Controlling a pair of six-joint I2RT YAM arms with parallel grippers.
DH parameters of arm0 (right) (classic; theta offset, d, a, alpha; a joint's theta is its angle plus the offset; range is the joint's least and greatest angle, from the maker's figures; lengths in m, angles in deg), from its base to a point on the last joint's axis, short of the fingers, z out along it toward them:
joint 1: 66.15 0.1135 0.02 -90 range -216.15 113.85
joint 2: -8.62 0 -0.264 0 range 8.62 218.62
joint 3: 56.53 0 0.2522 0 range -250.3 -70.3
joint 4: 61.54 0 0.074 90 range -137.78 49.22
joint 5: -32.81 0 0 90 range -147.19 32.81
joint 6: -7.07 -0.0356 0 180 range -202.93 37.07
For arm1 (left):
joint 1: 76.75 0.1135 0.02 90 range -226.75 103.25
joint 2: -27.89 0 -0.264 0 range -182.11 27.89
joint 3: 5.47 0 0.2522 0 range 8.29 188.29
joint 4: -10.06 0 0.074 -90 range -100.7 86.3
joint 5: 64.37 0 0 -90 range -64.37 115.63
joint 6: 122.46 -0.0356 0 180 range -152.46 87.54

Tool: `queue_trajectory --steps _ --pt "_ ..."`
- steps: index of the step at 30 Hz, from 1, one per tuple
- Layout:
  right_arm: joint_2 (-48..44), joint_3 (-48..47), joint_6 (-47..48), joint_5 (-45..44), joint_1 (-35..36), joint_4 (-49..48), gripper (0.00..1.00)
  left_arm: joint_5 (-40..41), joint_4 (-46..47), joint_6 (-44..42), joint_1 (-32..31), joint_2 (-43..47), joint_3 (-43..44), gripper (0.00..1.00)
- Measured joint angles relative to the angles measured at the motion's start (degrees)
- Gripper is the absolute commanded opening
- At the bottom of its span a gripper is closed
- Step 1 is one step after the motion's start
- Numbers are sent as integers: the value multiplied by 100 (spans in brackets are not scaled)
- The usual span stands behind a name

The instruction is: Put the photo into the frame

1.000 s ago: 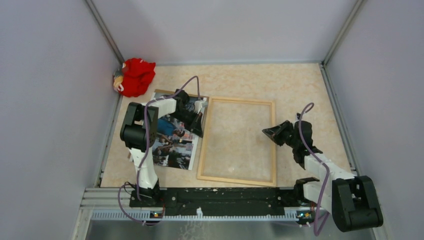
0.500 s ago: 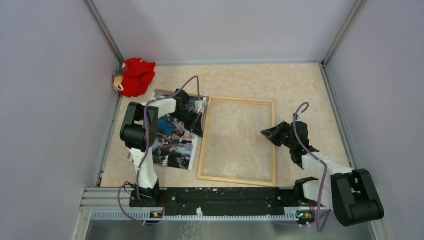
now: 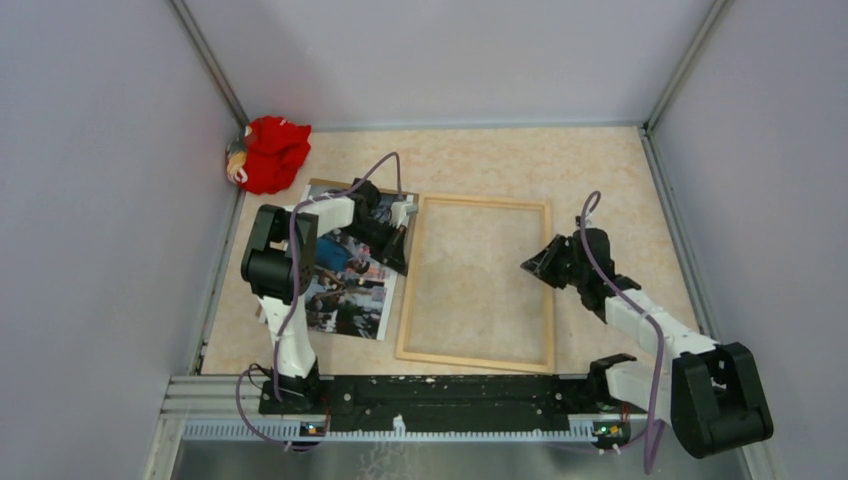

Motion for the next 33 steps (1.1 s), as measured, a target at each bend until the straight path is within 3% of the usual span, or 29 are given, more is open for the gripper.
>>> queue_trajectory --steps 4,7,18,26,33 --pt "22 -210 286 -22 81 616 50 0 0 -2 -42 0 0 0" --pt "92 -420 529 -55 133 1040 58 7 0 -4 -55 0 0 0" --pt "142 -898 1169 -330 264 2109 56 7 -2 -2 -55 0 2 0" --pt "216 -894 1311 -704 629 2273 39 11 -31 -2 -55 -17 28 0" --pt "326 -852 1346 -1405 1285 2247 36 11 -52 -2 -55 -31 44 0"
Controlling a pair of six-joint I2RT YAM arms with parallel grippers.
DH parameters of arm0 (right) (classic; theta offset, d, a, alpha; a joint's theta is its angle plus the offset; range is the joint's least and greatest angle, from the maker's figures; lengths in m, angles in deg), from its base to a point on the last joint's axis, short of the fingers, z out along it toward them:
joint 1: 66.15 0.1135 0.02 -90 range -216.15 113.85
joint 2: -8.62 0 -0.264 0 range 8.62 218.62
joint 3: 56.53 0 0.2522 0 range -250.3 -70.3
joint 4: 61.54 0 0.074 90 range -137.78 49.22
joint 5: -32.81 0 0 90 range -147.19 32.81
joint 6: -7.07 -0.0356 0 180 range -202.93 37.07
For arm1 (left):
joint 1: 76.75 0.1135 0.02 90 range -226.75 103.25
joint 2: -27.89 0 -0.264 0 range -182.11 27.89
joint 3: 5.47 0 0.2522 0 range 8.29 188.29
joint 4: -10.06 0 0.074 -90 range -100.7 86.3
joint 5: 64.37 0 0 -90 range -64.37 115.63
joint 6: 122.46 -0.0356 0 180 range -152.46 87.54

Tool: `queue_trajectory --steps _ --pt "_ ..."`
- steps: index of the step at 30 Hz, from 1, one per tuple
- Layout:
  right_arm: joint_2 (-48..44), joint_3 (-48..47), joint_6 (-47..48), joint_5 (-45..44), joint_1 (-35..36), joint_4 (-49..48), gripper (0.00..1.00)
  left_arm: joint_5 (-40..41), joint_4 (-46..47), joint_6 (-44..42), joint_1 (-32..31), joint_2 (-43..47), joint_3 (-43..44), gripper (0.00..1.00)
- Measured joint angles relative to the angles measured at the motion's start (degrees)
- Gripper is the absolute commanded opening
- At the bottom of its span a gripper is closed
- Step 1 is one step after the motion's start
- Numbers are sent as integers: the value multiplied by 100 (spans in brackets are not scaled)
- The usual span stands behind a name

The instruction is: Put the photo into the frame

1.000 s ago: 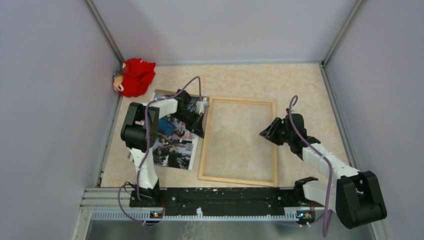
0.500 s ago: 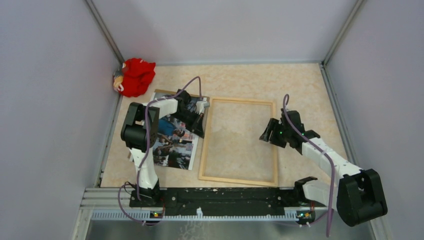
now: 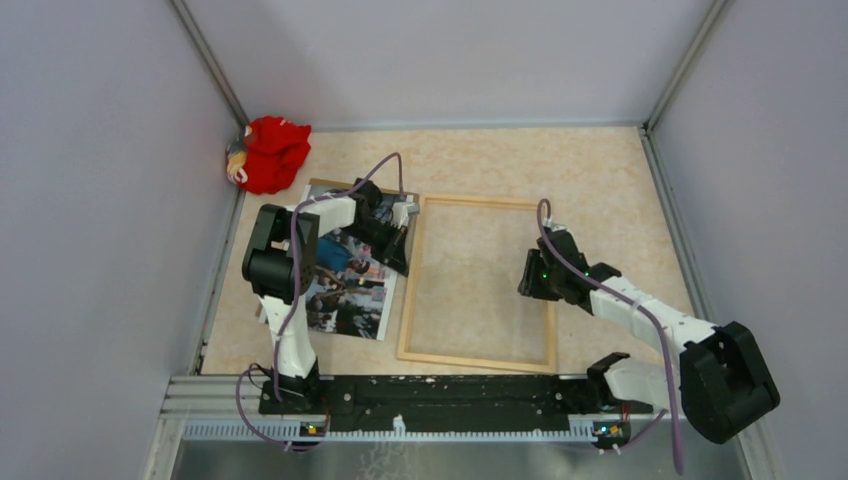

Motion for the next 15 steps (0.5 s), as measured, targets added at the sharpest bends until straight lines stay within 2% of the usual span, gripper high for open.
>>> queue_trajectory --steps 9,15 --pt "116 31 0 -468 223 52 65 0 -13 0 0 -9 11 0" --pt "37 -31 17 -555 229 243 68 -2 -13 0 2 -9 13 0"
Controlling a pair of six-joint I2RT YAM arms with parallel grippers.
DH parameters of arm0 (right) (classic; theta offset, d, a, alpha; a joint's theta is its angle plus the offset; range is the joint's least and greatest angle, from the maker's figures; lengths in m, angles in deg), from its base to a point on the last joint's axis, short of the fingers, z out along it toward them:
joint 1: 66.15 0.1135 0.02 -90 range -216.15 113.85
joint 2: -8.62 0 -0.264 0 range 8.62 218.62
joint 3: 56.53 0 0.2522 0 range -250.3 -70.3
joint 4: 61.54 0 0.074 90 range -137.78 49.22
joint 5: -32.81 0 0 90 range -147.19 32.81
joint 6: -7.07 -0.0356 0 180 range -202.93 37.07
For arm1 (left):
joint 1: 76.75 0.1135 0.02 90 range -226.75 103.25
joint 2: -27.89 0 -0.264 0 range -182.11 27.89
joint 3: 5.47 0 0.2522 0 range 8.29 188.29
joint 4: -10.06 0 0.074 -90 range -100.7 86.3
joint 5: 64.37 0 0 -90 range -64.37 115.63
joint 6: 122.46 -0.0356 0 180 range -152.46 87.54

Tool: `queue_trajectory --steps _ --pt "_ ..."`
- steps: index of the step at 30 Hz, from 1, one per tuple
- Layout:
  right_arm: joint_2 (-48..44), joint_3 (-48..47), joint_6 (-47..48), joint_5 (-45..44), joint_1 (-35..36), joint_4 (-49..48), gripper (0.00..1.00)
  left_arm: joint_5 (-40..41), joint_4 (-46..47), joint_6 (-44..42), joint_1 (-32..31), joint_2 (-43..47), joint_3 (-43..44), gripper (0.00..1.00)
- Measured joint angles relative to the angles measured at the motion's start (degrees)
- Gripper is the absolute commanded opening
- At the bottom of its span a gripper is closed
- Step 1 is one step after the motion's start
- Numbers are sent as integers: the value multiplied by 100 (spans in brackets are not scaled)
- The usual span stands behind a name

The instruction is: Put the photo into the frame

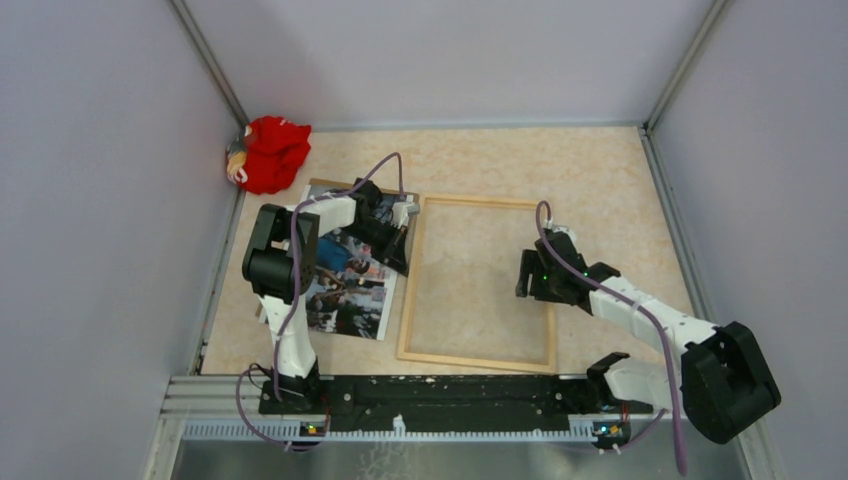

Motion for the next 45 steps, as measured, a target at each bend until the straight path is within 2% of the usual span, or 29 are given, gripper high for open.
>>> queue_trajectory --steps 19,24,30,33,36,38,41,45 --pt "-256 -11 -11 -55 2 203 68 -24 -46 0 11 -39 35 0" --pt "-302 -7 -20 33 2 186 65 -24 -46 0 11 -42 35 0" --pt "-831 52 -103 466 -50 -37 51 -26 -66 0 11 -50 52 0" --pt "-1357 151 -234 1038 -168 -442 36 -24 -68 0 11 -52 55 0" --pt "-1781 229 -396 1637 -271 -885 16 -22 -68 0 11 -52 55 0" --pt "-1937 291 -490 1963 -343 -1161 6 -22 -68 0 11 -52 55 0" --pt "-2031 450 -623 2341 -439 -1506 1 -22 -68 0 11 -52 55 0" --pt "-2028 693 -752 2649 -494 -1757 0 -22 -68 0 11 -52 55 0"
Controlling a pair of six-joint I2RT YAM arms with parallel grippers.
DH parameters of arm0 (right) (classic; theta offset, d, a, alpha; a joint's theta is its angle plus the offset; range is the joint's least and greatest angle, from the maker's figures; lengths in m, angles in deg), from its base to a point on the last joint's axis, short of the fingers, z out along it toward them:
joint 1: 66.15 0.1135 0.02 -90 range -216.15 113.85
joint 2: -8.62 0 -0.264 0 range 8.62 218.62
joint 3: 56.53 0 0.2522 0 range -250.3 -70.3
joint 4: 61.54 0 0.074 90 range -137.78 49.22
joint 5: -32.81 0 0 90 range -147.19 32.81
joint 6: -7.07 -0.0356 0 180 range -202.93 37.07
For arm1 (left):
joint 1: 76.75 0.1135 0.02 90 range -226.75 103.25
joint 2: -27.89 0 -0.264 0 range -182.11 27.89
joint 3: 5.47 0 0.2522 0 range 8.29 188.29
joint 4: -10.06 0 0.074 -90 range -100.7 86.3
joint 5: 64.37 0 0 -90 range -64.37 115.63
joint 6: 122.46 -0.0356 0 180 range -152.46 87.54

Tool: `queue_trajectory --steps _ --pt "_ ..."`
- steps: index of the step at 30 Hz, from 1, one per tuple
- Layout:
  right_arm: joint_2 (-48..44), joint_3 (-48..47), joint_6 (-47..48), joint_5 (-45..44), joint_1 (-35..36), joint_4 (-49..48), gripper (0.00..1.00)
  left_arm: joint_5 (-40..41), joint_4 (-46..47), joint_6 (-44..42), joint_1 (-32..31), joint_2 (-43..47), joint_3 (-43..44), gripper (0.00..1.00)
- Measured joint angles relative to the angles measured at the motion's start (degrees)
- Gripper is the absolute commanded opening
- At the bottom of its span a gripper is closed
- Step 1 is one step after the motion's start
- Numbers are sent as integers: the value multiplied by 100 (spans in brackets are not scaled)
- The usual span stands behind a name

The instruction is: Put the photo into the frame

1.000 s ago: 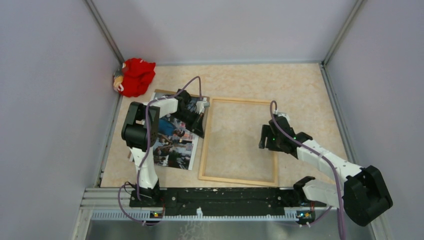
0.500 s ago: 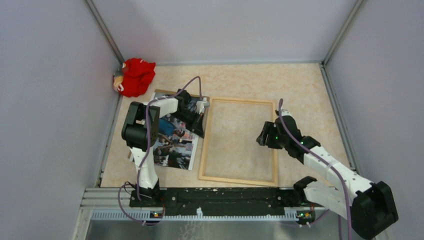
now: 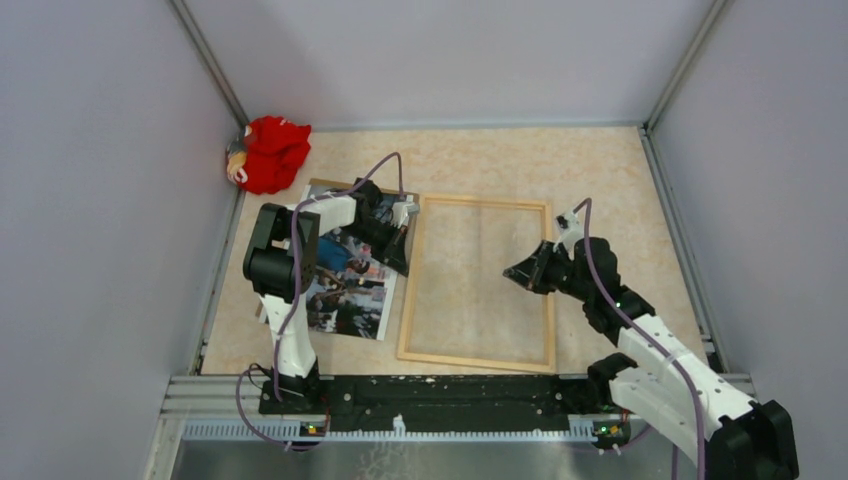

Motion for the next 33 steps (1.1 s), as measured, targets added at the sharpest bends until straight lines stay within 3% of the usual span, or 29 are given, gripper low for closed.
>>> queue_trajectory --steps 11,33 --pt "-472 470 -369 295 -157 -601 0 0 0 -2 0 0 0 0" --pt "-1355 1064 -881 -802 -223 -111 0 -2 -39 -17 0 -24 31 0"
